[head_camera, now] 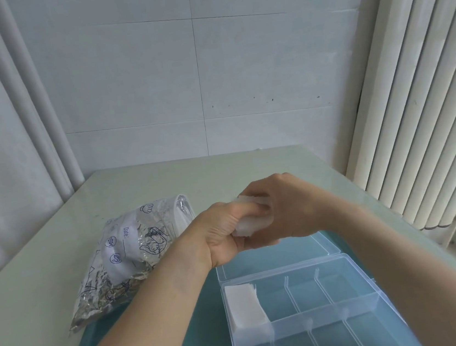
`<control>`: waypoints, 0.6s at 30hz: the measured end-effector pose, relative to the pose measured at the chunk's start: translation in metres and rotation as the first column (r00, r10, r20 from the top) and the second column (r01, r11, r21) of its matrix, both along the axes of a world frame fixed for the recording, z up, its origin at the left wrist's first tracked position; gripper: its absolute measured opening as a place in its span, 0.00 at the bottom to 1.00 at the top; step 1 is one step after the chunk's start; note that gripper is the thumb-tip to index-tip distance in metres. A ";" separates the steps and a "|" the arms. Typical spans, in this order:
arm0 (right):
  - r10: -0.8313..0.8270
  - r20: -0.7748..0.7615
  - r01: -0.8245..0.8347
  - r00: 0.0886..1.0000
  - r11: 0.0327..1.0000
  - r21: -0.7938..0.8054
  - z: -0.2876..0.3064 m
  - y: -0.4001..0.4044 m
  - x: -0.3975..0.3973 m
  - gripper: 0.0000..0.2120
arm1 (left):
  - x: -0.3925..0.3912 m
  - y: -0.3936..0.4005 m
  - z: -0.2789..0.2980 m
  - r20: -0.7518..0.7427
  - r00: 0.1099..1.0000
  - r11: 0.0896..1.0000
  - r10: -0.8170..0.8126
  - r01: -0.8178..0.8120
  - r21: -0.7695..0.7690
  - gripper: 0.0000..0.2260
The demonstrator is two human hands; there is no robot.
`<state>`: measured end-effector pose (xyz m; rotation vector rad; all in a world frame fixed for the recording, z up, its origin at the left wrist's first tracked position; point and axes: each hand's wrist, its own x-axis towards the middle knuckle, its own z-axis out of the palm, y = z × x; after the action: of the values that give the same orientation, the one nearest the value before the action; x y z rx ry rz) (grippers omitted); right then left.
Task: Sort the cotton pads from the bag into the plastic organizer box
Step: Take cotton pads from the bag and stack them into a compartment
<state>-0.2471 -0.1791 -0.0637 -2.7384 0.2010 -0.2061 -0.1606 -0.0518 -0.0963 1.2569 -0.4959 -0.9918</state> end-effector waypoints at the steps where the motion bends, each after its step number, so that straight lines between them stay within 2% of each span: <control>1: 0.002 0.039 -0.002 0.999 1.000 -0.002 0.000 0.001 0.000 0.22 | -0.001 0.000 0.001 -0.016 1.000 1.000 0.003 -0.004 -0.013 0.15; 2: 0.012 0.073 -0.012 0.997 1.000 0.010 0.000 0.003 0.001 0.22 | -0.001 0.000 0.001 -0.025 1.000 1.000 0.004 -0.004 -0.031 0.13; 4: 0.036 0.091 -0.041 0.995 0.998 0.049 0.001 0.008 0.000 0.30 | -0.002 0.000 0.002 -0.020 1.000 0.999 0.014 -0.014 -0.035 0.04; 6: 0.045 0.067 -0.045 0.997 0.999 -0.002 0.001 0.012 0.000 0.38 | 0.000 -0.001 0.000 0.000 1.000 0.999 -0.003 0.003 -0.036 0.14; 7: 0.041 0.049 -0.039 0.998 0.998 -0.053 0.000 0.013 0.001 0.38 | 0.000 -0.002 -0.001 0.015 1.000 1.000 -0.008 0.009 -0.029 0.17; 8: 0.037 0.035 -0.034 0.999 0.996 -0.085 -0.001 0.014 0.002 0.35 | 0.000 -0.001 -0.001 0.036 0.999 1.000 -0.012 0.013 -0.012 0.16; 10: 0.009 0.040 -0.006 0.999 0.997 -0.073 -0.003 0.012 0.003 0.25 | -0.002 0.001 0.002 0.055 0.998 1.000 -0.024 0.024 -0.004 0.04; 12: -0.032 0.092 0.035 0.995 0.999 -0.036 -0.003 0.006 0.005 0.19 | 0.001 0.004 0.005 0.083 0.995 0.998 -0.056 0.054 0.024 0.09; 16: -0.161 0.177 0.145 0.971 0.985 0.095 0.002 -0.008 0.002 0.24 | 0.005 0.008 0.008 0.069 0.992 0.994 -0.104 0.102 0.036 0.14; 18: -0.191 0.216 0.166 0.957 0.978 0.128 0.002 -0.012 0.002 0.23 | 0.003 0.006 0.006 0.061 0.994 0.996 -0.086 0.084 0.029 0.16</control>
<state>-0.2449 -0.1914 -0.0615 -2.5624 0.3850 -0.5398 -0.1575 -0.0453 -0.0901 1.3018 -0.5904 -1.0357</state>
